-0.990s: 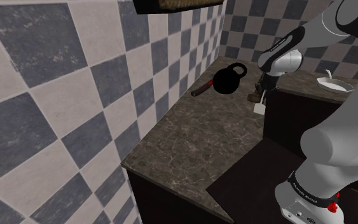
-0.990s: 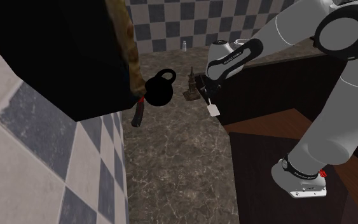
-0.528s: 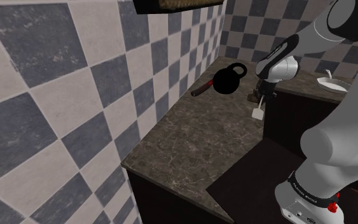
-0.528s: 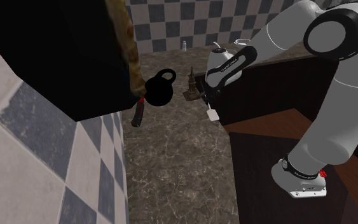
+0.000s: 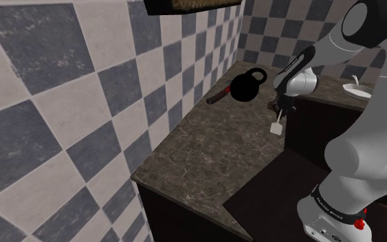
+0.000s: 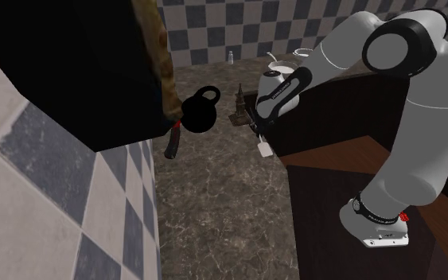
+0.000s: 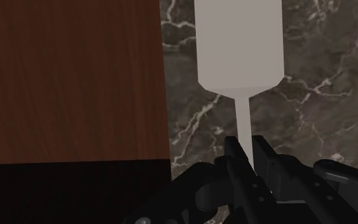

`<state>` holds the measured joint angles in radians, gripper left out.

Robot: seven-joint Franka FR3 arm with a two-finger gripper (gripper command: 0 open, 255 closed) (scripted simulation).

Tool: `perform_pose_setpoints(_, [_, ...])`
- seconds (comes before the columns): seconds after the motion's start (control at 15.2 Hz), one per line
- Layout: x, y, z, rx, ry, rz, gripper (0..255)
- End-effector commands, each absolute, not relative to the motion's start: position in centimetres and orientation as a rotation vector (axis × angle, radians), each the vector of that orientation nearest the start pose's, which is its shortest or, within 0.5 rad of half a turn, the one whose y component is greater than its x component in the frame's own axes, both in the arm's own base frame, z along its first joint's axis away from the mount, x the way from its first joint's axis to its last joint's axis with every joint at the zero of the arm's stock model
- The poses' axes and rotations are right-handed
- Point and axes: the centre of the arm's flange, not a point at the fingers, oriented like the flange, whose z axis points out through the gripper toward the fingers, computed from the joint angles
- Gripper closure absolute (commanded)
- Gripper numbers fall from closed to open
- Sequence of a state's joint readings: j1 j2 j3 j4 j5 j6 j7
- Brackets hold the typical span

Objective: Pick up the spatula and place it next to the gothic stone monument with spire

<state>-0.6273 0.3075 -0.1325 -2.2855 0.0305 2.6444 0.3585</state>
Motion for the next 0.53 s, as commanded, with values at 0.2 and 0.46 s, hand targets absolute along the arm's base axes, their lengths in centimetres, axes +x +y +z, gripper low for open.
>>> perform_pose_setpoints(0.2, [38.9, -37.1, 19.7, -2.676, 1.710, -0.078, 255])
perform_pose_setpoints(0.46, [38.9, -37.1, 17.6, -2.676, 1.710, -0.078, 255])
